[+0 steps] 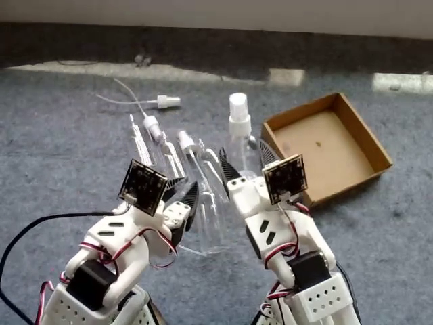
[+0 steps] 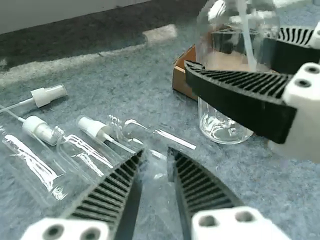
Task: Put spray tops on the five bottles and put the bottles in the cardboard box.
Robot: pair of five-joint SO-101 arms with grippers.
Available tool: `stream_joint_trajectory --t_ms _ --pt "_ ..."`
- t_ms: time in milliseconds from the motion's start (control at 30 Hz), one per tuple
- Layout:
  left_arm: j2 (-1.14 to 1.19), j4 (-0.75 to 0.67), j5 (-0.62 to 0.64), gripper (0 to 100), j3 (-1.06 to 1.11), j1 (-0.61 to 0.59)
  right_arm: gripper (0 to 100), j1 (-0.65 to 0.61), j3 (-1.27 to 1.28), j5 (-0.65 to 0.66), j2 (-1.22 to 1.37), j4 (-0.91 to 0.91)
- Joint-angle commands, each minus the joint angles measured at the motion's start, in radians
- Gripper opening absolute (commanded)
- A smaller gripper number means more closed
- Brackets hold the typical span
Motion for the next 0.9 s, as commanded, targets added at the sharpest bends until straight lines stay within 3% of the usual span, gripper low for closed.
stream_joint_trajectory --t_ms 0,100,433,700,867 --pt "-0.153 -0.087 -0.002 0 0.097 -0.013 8.7 0.008 -0.136 -0.009 0.027 0.002" --pt "-0.240 -0.084 -0.002 0 0.171 0.031 8.7 0.008 -0.200 -0.012 0.130 0.001" --pt "-0.269 -0.089 0.000 0 0.211 0.116 8.7 -0.002 -0.386 -0.226 0.363 -0.004" --pt "-0.269 -0.089 0.005 0 0.211 0.116 8.7 -0.168 -0.406 -0.229 0.461 -0.104" --pt "-0.269 -0.089 0.077 0 0.211 0.105 8.7 -0.228 -0.407 -0.229 0.496 -0.116"
